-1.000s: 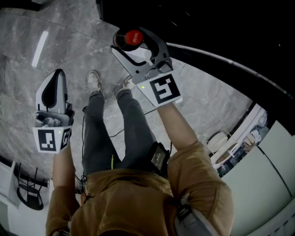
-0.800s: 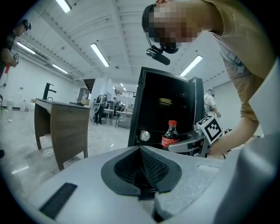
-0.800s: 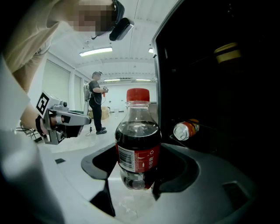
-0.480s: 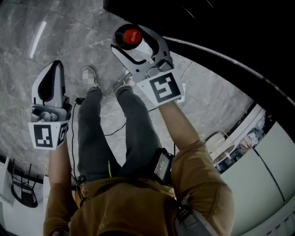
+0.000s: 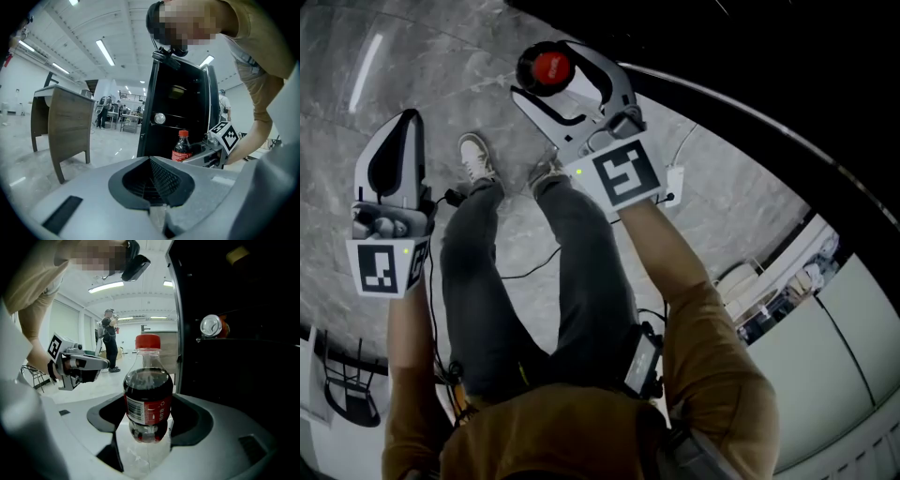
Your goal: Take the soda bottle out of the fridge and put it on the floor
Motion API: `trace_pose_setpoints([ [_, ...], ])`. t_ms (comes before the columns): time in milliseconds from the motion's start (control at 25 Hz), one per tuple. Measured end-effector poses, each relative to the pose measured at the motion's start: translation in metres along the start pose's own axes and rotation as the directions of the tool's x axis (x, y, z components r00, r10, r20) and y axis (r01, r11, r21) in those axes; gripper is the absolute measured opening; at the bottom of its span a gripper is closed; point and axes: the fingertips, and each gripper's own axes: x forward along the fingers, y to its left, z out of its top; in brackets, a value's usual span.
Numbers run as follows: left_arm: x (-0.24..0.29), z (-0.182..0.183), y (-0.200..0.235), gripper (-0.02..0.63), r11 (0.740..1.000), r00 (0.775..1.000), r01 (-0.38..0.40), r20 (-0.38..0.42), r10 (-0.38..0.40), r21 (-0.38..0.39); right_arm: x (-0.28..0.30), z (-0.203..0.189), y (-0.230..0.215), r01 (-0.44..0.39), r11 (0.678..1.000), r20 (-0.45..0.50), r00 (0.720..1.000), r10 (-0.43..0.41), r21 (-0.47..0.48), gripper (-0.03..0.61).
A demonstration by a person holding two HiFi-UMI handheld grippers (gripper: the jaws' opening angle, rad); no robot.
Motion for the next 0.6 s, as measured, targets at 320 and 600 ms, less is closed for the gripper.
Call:
trace_pose_setpoints([
  [320,0.022,-0.055,0.026,0.000,0.998,0.999,0.013,-0.035,-0.010,0.066,0.039,-0.065,-0.006,-0.019,0.999,-0.041,0.999,0.017,-0.049,0.291],
  [600,0.035,-0.101,0.048,0.000,0.993,0.998,0.028,-0.053,-0.022,0.113,0.078,-0.121,-0.007,-0.050,0.997,-0.063,0.997,0.047,-0.061,0.291],
])
